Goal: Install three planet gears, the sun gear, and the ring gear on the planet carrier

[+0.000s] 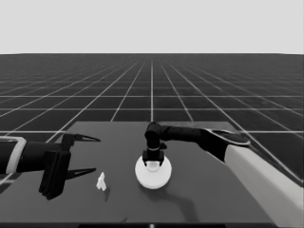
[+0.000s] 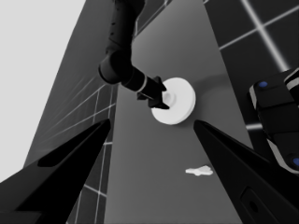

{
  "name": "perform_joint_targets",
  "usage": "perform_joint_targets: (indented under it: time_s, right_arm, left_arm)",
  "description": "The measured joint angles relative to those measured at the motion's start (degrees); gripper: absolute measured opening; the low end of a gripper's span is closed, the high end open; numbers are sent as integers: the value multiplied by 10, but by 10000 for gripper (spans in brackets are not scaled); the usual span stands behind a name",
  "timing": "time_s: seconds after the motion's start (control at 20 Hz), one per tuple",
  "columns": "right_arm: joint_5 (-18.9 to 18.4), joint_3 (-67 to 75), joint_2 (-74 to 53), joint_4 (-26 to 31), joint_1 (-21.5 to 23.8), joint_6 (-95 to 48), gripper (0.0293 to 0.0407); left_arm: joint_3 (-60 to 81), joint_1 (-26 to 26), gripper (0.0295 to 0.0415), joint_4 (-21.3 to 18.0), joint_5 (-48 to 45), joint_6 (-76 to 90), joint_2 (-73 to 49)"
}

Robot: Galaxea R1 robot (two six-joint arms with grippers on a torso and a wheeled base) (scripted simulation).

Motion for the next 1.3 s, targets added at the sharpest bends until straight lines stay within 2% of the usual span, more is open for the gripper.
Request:
perform_joint_targets:
  time_s: [1.3]
  right_arm:
    - [0, 0, 0, 0, -6, 126, 349]
  left_arm:
    - [0, 0, 385, 0, 0, 0, 0]
